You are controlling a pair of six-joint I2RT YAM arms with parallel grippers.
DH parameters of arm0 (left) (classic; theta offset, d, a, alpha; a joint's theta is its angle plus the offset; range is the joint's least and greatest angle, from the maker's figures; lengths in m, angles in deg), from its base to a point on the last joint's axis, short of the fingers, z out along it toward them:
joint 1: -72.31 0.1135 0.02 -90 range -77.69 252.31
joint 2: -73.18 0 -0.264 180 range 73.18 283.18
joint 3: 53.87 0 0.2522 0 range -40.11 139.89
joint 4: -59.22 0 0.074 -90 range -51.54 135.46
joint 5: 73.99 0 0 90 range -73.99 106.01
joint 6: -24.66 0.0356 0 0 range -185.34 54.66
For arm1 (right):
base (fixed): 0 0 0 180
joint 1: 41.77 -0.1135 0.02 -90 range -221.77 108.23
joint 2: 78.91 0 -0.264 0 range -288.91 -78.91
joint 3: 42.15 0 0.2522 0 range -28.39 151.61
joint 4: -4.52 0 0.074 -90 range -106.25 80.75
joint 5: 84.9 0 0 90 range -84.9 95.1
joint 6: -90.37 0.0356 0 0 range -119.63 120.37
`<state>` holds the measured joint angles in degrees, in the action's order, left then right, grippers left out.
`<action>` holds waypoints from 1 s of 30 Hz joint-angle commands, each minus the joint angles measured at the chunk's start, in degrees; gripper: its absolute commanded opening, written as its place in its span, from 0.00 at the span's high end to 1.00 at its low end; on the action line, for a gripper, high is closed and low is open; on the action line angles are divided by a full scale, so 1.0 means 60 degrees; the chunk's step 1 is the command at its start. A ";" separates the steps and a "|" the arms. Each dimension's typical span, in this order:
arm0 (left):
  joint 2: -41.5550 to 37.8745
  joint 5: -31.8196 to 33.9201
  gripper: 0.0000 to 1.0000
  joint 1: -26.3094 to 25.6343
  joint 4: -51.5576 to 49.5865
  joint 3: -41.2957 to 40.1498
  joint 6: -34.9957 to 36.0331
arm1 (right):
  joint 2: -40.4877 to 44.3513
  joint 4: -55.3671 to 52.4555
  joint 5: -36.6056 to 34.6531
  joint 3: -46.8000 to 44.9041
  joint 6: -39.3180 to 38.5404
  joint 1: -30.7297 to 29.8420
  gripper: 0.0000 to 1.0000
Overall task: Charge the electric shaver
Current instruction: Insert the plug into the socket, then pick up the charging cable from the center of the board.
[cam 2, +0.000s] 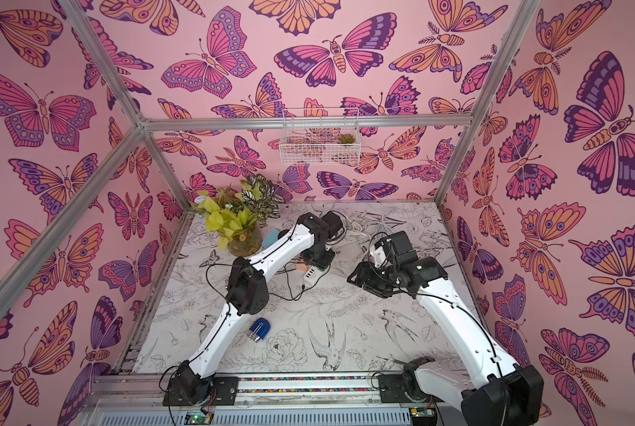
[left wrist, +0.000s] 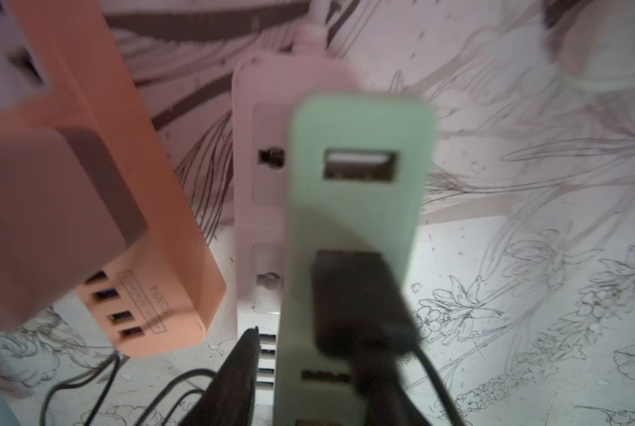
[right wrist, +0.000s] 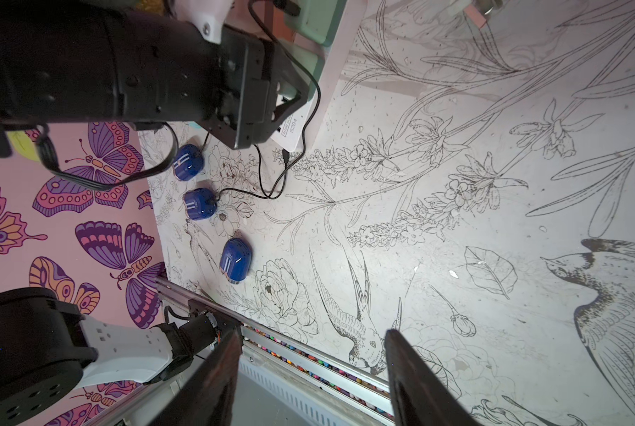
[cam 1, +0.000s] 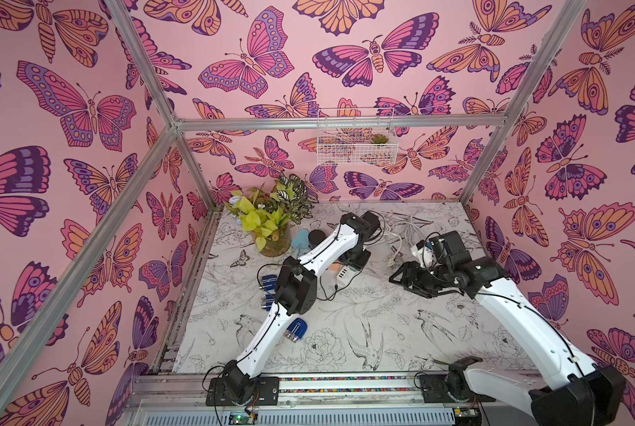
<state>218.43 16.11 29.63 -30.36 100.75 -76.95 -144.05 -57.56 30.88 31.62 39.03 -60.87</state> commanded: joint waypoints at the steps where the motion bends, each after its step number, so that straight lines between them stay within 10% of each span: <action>1: -0.1039 0.0210 0.48 -0.0165 -0.0493 -0.0333 -0.0590 | 0.0006 0.0282 0.0139 -0.0055 0.0233 0.0058 0.35; 16: -0.4094 -0.0644 0.23 -0.0461 -0.0456 -0.1952 -0.2050 | -0.0240 0.0786 -0.0189 -0.0014 0.0268 -0.0103 0.34; 30: -1.1288 -0.2857 0.44 0.3142 0.5364 -1.2466 -0.6188 | -0.4043 0.1708 -0.3205 0.1890 -0.1001 -0.4879 0.51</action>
<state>154.06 3.93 46.38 -6.42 32.45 -106.83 -164.51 -50.17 16.57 39.99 34.85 -87.62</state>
